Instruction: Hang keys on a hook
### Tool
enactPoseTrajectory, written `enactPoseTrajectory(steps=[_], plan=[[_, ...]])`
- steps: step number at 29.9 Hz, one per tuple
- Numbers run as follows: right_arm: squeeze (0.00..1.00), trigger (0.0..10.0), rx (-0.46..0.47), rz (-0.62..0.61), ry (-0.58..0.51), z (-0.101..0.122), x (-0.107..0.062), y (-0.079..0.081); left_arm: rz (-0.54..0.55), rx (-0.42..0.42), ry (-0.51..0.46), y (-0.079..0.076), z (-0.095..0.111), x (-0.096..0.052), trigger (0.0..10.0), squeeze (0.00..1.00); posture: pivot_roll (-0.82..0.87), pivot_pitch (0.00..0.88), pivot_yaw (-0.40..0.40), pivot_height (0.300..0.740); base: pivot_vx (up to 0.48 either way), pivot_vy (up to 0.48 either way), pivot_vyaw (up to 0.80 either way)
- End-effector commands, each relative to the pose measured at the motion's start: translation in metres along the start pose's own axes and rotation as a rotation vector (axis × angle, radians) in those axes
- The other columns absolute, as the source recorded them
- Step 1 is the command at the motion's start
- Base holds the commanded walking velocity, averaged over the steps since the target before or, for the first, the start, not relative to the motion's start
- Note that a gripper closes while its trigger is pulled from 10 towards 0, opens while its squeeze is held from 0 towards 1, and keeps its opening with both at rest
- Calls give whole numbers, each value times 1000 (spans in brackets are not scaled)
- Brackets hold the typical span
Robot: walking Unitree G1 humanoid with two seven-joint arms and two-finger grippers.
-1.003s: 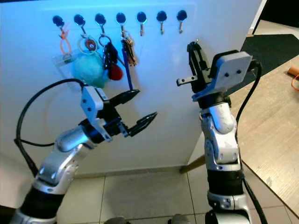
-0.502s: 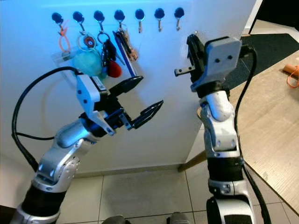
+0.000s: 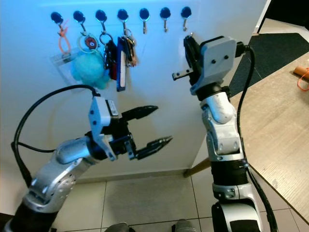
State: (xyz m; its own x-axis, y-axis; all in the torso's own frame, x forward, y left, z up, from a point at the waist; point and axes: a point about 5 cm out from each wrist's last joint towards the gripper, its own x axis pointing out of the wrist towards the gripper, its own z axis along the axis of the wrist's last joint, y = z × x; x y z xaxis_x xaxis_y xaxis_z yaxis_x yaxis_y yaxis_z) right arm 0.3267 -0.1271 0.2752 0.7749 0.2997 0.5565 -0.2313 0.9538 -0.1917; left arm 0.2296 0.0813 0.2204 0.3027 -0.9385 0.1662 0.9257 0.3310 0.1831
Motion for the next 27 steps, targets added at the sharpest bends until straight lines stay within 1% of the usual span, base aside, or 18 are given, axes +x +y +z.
enactPoseTrajectory(steps=[1,2,3,5,7,8,9,11,16,18,19,21,23,27], plan=[[0,10000,2,6,2,-2,0,1,-26,-2,-7,-1,6,0,10000,0,11,86,-12,740,0,0,0],[0,10000,2,6,2,-2,0,1,-26,-2,-7,-1,6,0,10000,0,11,86,-12,740,0,0,0],[0,10000,2,6,0,-1,1,1,-12,4,-33,0,10,2,10000,0,13,92,-14,740,0,0,0],[0,10000,5,8,-2,-1,3,1,88,19,-133,12,24,12,10000,0,13,96,-17,740,0,0,0],[0,10000,5,8,-2,-1,3,1,88,19,-133,12,24,12,10000,0,13,96,-17,740,0,0,0],[0,10000,7,13,-1,-1,5,1,133,19,-177,17,30,16,10000,0,12,97,-16,740,0,0,0],[0,10000,7,13,-1,-1,5,1,133,19,-177,17,30,16,10000,0,12,97,-16,740,0,0,0],[0,10000,5,37,8,-3,8,2,180,11,-216,22,35,21,10000,0,12,97,-16,740,0,0,0],[0,10000,-2,48,8,-1,13,3,209,6,-224,25,37,21,10000,0,4,104,-12,740,0,0,0],[0,10000,-11,51,2,1,17,4,254,27,-203,29,37,20,10000,0,7,108,-15,740,0,0,0],[0,10000,-11,51,2,1,17,4,254,27,-203,29,37,20,10000,0,7,108,-15,740,0,0,0],[0,10000,-15,66,-8,3,21,7,282,51,-174,32,34,18,10000,0,9,107,-16,740,0,0,0],[0,10000,-30,94,-23,5,25,14,306,61,-165,34,34,17,10000,0,12,108,-18,740,0,0,0],[0,10000,-37,107,-31,6,27,17,325,64,-168,36,35,17,10000,0,12,108,-18,740,0,0,0]])
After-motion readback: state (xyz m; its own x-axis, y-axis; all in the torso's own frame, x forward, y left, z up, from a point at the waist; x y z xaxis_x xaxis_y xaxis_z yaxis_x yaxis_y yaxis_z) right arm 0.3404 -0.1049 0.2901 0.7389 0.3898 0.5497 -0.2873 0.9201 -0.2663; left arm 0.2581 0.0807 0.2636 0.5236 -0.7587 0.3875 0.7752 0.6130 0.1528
